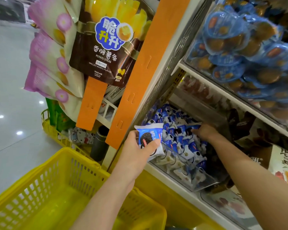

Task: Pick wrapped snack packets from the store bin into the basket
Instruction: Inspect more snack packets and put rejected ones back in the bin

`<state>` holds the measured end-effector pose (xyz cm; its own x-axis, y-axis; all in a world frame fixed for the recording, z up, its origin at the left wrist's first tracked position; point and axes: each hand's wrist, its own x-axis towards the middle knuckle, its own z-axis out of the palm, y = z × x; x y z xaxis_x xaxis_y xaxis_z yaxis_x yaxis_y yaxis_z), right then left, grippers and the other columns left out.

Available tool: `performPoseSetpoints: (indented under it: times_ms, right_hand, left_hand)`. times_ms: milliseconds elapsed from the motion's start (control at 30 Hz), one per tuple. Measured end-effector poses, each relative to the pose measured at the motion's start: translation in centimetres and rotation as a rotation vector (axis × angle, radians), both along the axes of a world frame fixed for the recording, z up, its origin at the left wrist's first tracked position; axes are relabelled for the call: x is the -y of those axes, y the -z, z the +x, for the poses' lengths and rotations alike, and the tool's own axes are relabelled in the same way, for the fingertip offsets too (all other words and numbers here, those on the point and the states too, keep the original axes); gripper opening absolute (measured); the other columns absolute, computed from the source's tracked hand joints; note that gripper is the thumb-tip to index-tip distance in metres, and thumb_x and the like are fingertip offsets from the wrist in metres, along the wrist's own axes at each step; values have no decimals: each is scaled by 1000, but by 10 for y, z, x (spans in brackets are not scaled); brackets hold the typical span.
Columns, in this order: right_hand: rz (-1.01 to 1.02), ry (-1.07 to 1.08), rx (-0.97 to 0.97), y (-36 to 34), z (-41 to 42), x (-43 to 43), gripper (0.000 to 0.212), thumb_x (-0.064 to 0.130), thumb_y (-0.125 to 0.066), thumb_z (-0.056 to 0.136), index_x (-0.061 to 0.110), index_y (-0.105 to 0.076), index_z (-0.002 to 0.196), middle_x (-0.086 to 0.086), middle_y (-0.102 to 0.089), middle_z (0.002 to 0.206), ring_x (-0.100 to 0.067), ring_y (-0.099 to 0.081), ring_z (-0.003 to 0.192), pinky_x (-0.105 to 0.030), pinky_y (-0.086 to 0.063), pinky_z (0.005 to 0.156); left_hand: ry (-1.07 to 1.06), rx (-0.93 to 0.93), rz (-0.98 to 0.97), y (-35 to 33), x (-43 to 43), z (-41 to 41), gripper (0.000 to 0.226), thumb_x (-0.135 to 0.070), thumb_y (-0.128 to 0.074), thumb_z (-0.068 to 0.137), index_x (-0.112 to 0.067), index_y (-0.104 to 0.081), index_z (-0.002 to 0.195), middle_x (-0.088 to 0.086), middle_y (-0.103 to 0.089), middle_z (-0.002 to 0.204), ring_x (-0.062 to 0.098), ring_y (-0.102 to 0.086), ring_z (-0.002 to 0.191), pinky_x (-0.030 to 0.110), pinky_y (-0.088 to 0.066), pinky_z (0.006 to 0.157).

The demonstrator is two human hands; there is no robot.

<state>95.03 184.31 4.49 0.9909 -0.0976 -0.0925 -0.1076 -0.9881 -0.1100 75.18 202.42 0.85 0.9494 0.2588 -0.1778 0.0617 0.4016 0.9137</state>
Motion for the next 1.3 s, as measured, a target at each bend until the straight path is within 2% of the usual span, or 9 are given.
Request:
performPoseSetpoints:
  times_ms: [100, 267, 433, 567, 700, 867, 1033, 1167, 1300]
  right_hand:
    - [-39, 21, -17, 4, 3, -1, 32, 25, -50, 95, -3, -57, 108, -21, -60, 108, -30, -58, 98, -29, -39, 71]
    - [-29, 21, -73, 4, 7, -1, 29, 27, -52, 94, 5, -48, 75, -11, -52, 83, -22, -53, 72, -26, -36, 56]
    - [165, -58, -212, -6, 8, 6, 28, 35, -57, 90, 7, -53, 90, -13, -54, 96, -18, -50, 73, -26, -42, 59]
    - [400, -10, -198, 5, 12, 6, 45, 30, -60, 89, 6, -49, 125, -14, -55, 119, -27, -56, 104, -34, -50, 80]
    - [168, -25, -130, 15, 16, -3, 27, 31, -61, 88, 10, -46, 79, -5, -48, 82, -18, -49, 74, -29, -41, 66]
    - [160, -18, -18, 25, 19, -13, 55, 38, -53, 92, -7, -51, 122, -21, -51, 130, -33, -50, 118, -37, -39, 94]
    - [128, -50, -76, 26, 12, -14, 38, 37, -47, 95, 0, -58, 95, -24, -58, 110, -29, -56, 87, -36, -42, 77]
    - [212, -23, -45, 25, -2, -20, 43, 30, -46, 97, -6, -49, 120, -21, -60, 100, -32, -57, 95, -36, -43, 78]
    - [513, -230, 301, 11, -47, -30, 33, 27, -44, 97, 7, -52, 122, -6, -63, 108, -17, -61, 93, -29, -48, 79]
  left_hand:
    - [-6, -11, 6, -1, 0, 0, 37, -23, -68, 82, -21, -49, 114, -5, -63, 100, 1, -63, 80, 5, -44, 48]
    - [-6, -17, 12, 0, 0, 0, 35, -22, -68, 82, -22, -49, 111, -7, -61, 96, 0, -63, 74, 7, -44, 48]
    - [5, -21, 19, -1, 1, 1, 35, -21, -67, 83, -21, -49, 112, -7, -61, 97, 0, -63, 75, 6, -44, 48]
    - [5, -34, 33, 0, 3, 2, 34, -22, -67, 83, -20, -49, 112, -8, -60, 95, 1, -62, 74, 6, -43, 46]
    - [8, -34, 44, 1, 3, 3, 35, -21, -67, 83, -21, -48, 112, -9, -59, 95, 2, -61, 80, 5, -44, 47]
    - [-1, -22, 26, 2, 1, 4, 35, -21, -67, 83, -23, -47, 112, -7, -60, 98, 4, -63, 81, 7, -46, 49]
    - [19, -22, 57, 2, 6, 4, 33, -29, -68, 81, -28, -49, 107, -8, -63, 98, -1, -66, 78, 7, -47, 51]
    - [73, -44, 53, 5, 11, 0, 30, -32, -67, 82, -28, -52, 108, -5, -66, 103, 1, -66, 86, 13, -49, 60]
    - [84, -64, 63, 8, 16, -6, 24, -34, -57, 89, -25, -53, 110, -2, -67, 104, -6, -65, 72, 5, -44, 50]
